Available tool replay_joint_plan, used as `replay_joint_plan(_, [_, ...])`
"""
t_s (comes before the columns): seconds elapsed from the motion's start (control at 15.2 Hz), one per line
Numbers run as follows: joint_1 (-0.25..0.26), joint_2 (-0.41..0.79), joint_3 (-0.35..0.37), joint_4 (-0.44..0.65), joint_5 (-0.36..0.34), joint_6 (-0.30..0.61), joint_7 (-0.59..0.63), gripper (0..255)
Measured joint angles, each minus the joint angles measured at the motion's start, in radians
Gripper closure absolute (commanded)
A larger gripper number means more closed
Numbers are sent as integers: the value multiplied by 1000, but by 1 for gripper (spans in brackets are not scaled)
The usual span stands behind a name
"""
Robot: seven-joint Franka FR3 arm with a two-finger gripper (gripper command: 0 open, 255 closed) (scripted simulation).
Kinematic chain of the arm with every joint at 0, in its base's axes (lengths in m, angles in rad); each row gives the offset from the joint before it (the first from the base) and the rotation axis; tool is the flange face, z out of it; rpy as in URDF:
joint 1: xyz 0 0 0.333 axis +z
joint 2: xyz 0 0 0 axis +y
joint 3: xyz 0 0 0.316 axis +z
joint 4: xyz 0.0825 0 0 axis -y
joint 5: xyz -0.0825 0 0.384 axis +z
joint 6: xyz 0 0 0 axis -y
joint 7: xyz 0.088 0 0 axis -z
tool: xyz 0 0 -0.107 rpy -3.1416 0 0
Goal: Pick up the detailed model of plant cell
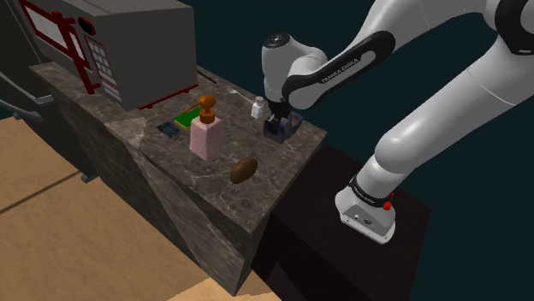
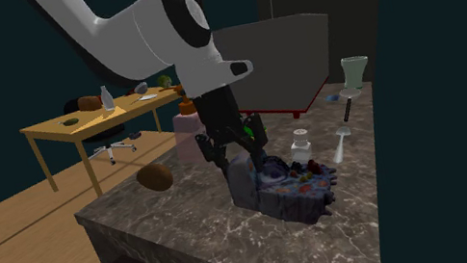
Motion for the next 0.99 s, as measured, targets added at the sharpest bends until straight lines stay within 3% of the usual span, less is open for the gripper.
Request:
replay_joint_plan(0.33, [3, -13, -3, 4, 11, -18, -13, 255])
replay_joint_plan(0.99, [27, -118, -25, 56, 76, -157, -93, 255])
